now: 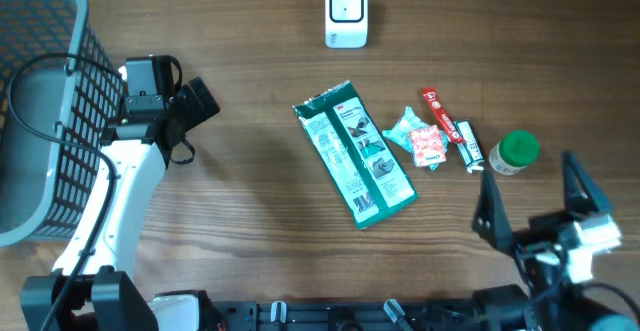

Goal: Scan the item barcode

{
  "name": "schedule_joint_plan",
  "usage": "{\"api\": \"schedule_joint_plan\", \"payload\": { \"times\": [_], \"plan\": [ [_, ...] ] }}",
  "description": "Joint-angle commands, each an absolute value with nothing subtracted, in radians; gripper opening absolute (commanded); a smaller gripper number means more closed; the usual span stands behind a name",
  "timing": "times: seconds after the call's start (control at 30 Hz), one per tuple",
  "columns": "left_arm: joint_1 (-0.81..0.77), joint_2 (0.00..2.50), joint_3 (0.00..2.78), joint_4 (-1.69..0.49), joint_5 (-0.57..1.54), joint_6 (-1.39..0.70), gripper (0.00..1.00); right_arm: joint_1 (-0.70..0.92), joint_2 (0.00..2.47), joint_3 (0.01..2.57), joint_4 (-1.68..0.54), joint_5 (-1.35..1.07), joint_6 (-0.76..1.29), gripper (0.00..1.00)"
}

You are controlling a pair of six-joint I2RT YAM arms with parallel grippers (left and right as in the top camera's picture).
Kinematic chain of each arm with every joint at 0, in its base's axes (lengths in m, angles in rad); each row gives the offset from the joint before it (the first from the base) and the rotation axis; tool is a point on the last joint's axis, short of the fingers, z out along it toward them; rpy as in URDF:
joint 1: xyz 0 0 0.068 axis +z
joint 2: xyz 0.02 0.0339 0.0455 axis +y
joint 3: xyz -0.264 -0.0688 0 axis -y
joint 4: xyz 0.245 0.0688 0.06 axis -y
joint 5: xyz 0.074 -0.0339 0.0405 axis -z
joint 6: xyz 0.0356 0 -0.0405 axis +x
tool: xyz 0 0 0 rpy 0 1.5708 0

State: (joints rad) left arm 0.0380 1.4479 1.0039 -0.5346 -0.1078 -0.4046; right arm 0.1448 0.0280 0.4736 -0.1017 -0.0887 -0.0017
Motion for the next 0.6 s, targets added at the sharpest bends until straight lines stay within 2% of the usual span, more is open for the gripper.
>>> {"api": "schedule_joint_plan", "payload": {
  "times": [0.0, 0.13, 0.27, 0.5, 0.57],
  "plan": [
    [0.041, 1.455, 1.015, -0.531, -0.118, -0.397, 1.0, 0.137, 0.007, 0.302, 0.099, -0.15, 0.064, 1.0],
    [0.041, 1.455, 1.015, -0.531, -0.118, -0.397, 1.0, 0.136, 0.003, 0.129, 0.293, -0.115, 0.151, 1.0],
    [0.041, 1.455, 1.015, -0.531, -0.118, -0.397, 1.0, 0.136, 0.003, 0.004, 0.328, -0.039, 0.318, 1.0],
    [0.041, 1.455, 1.015, -0.531, -0.118, -0.397, 1.0, 0.136, 0.003, 0.005, 0.0, -0.014, 0.36, 1.0],
    [0.041, 1.455, 1.015, -0.531, -0.118, -0.397, 1.0, 0.136, 0.003, 0.005, 0.002, -0.047, 0.244, 1.0]
  ]
}}
